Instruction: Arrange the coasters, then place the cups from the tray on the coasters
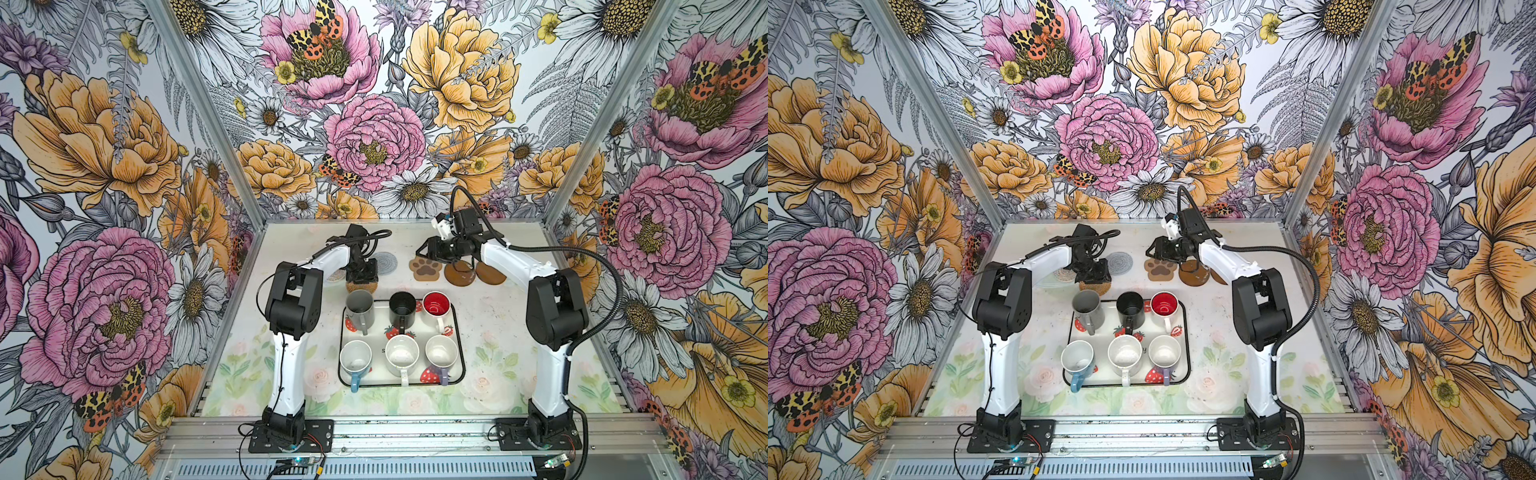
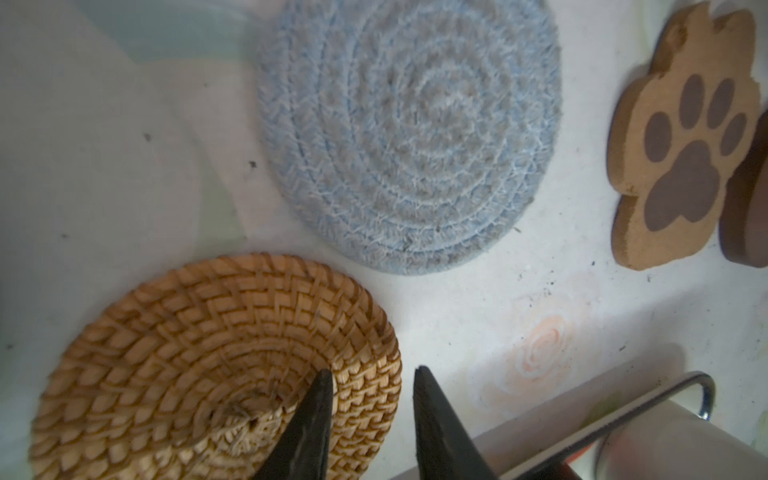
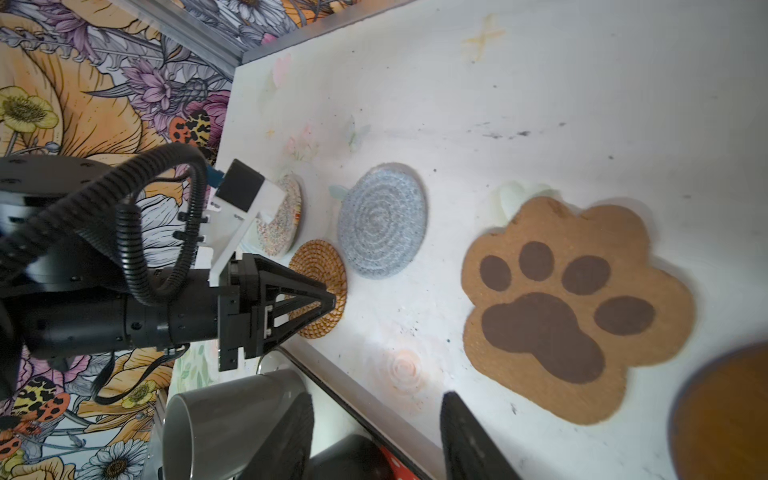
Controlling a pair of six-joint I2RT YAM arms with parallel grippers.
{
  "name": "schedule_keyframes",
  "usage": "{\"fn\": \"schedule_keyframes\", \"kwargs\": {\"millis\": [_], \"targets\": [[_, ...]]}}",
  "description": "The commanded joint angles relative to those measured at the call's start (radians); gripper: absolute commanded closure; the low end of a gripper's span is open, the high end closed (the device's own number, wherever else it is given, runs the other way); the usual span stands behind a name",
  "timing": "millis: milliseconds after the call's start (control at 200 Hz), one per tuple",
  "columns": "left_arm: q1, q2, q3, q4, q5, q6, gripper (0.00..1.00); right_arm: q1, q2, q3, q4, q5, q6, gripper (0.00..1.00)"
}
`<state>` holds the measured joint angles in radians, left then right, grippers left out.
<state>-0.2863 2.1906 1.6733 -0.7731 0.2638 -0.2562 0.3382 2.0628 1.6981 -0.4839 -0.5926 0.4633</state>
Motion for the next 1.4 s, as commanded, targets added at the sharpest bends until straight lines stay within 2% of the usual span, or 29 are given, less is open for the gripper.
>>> {"fn": "schedule_keyframes", "kwargs": {"millis": [0, 295, 741, 1391], "targets": [[0.03, 0.069, -0.004, -0.002, -0.035, -0.01, 0.65, 0.023, 0.064, 0.084, 0.014, -0.039, 0.023, 0.5], [0.056, 0.088, 0.027, 0.001, -0.03, -0.017, 0.65, 0.086, 0.239, 0.265, 0.013, -0.06, 0.05, 0.53], [0.082, 0.132, 0.086, 0.006, -0.014, -0.02, 0.66, 0.123, 0.489, 0.553, 0.013, -0.083, 0.13, 0.55], [0.123, 0.185, 0.189, 0.011, 0.001, -0.05, 0.66, 0.147, 0.629, 0.684, 0.012, -0.051, 0.192, 0.57]]}}
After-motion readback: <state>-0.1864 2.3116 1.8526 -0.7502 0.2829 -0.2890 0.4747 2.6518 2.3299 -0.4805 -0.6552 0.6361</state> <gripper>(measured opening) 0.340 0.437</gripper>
